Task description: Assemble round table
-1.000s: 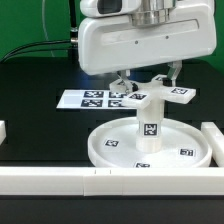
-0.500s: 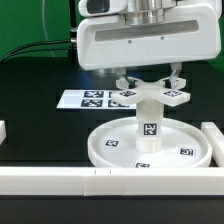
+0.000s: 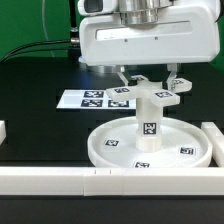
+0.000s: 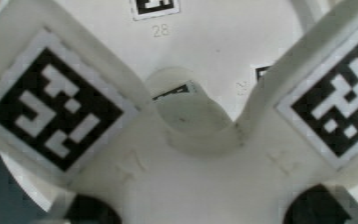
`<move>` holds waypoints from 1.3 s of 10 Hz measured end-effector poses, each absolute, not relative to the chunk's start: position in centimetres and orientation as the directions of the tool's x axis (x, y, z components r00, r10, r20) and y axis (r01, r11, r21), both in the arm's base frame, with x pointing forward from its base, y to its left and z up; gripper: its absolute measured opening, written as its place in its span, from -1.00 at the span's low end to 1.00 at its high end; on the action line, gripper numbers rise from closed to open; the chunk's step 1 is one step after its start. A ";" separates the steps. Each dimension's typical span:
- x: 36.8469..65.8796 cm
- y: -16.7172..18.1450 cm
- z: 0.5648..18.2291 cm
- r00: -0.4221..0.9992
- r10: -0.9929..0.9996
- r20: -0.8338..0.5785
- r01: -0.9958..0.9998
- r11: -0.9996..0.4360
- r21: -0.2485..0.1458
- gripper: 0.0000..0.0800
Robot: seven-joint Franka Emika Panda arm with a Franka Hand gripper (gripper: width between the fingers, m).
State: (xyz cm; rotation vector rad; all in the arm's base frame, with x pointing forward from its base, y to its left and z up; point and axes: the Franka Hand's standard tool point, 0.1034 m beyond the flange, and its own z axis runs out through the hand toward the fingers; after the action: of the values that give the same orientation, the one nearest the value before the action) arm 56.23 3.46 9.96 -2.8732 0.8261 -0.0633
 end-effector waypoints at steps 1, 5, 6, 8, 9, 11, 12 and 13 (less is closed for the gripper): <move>56.2 3.5 10.0 0.813 -0.582 -0.012 -0.576 -0.802 -0.158 0.11; 56.2 3.3 10.0 0.551 -0.829 -0.096 -0.830 -0.532 -0.169 0.11; 56.2 3.4 10.0 0.473 -0.873 -0.118 -0.876 -0.452 -0.167 0.11; 56.2 3.5 9.9 0.396 -0.910 -0.118 -0.912 -0.376 -0.160 0.11; 56.2 3.5 9.9 0.334 -0.933 -0.132 -0.937 -0.313 -0.157 0.11; 56.3 3.4 10.0 0.229 -0.960 -0.159 -0.967 -0.206 -0.149 0.11; 56.3 3.3 10.1 0.140 -0.972 -0.190 -0.983 -0.113 -0.144 0.11; 56.4 3.1 10.2 0.033 -0.977 -0.211 -0.992 -0.006 -0.129 0.11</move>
Offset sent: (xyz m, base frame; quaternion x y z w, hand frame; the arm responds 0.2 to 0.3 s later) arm -0.0042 -0.0081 -0.0032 -0.0019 -0.0126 0.3089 0.9510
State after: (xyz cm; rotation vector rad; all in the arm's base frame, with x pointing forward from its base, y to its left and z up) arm 56.38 3.09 10.20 -2.0693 2.0292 0.0888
